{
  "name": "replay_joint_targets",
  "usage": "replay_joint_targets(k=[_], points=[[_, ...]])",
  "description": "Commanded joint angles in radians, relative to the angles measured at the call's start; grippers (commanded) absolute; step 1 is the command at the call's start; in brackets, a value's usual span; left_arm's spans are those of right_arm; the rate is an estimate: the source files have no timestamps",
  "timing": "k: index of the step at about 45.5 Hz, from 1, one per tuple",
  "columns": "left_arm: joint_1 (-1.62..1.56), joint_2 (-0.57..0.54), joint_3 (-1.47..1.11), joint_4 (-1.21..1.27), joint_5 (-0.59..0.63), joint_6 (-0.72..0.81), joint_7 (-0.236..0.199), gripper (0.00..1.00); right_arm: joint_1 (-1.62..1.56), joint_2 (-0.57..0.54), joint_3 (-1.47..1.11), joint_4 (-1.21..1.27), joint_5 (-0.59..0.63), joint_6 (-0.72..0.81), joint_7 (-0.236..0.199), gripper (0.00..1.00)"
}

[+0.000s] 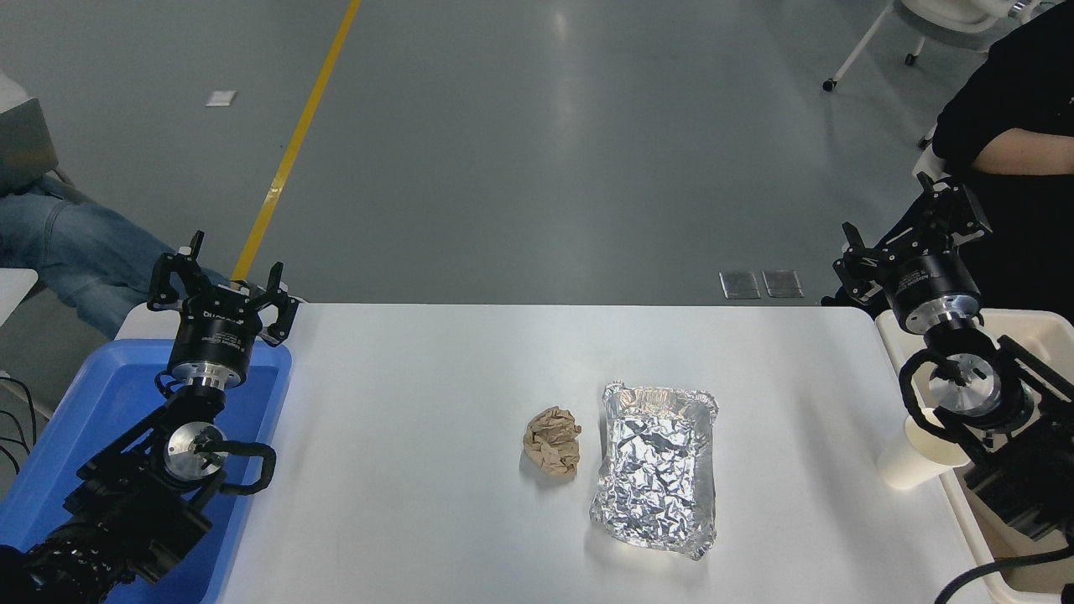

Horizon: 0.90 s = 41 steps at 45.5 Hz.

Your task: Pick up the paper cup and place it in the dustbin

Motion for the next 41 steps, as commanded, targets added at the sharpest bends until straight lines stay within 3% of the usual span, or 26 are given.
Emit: replay_joint_targets(k=[1,9,17,20,24,29,33,41], points=[[-0.002,0.0,0.0,0.0,0.0,0.0,0.0,0.99,0.034,-0.052,-0.09,0.0,0.0,0.001,-0.001,1.0],[0.0,0.0,0.0,0.0,0.0,0.0,0.0,0.99,0.126,-0.132,-0.239,-0.008,-0.002,-0.007,-0.011,1.0],[0.0,0.0,0.0,0.0,0.0,0.0,0.0,0.99,0.347,-0.218,-0.644,-0.014,0.0,-0.01,-0.038,1.0],[0.0,0.0,0.0,0.0,0.0,0.0,0.0,0.99,0.451,-0.22,-0.828,-0.025,0.0,-0.015,-0.089,1.0],[-0.002,0.0,0.0,0.0,0.0,0.0,0.0,0.99,0.574,-0.218,-1.058,-0.028,0.012,-0.021,-0.191,1.0],[0.0,0.0,0.0,0.0,0.0,0.0,0.0,0.99,0.698,-0.206,-1.274,-0.026,0.104,-0.015,-0.317,1.0],[0.0,0.0,0.0,0.0,0.0,0.0,0.0,0.99,0.792,-0.172,-1.428,-0.019,0.141,-0.006,-0.389,1.0],[0.0,0.0,0.0,0.0,0.0,0.0,0.0,0.99,0.979,-0.109,-1.787,0.007,0.133,0.111,-0.4,1.0]])
